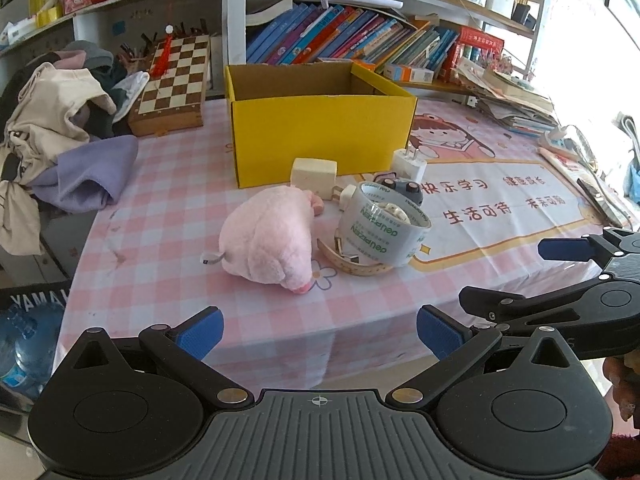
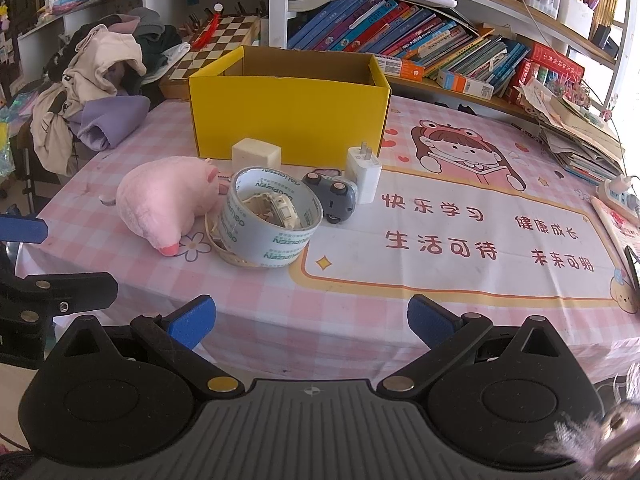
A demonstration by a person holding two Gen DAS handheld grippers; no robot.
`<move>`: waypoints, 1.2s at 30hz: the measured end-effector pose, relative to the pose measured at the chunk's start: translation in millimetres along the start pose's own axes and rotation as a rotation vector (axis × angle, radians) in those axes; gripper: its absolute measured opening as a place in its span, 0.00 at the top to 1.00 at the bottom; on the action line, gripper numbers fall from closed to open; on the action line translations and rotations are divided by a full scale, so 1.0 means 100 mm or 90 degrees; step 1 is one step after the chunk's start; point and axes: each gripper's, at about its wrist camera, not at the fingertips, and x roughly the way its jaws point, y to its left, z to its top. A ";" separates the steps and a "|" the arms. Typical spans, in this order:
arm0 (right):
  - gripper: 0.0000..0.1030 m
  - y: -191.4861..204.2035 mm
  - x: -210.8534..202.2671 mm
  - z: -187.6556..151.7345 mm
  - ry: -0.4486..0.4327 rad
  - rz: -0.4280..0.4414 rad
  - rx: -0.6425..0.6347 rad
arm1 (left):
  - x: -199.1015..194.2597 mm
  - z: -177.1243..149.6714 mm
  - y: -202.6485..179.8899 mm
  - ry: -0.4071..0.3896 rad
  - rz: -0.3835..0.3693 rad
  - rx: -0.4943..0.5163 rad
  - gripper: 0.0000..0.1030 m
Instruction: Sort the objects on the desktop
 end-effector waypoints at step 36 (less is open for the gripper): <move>0.00 0.05 0.01 0.01 0.007 0.020 -0.006 | 0.03 0.00 0.04 0.009 -0.011 0.002 0.00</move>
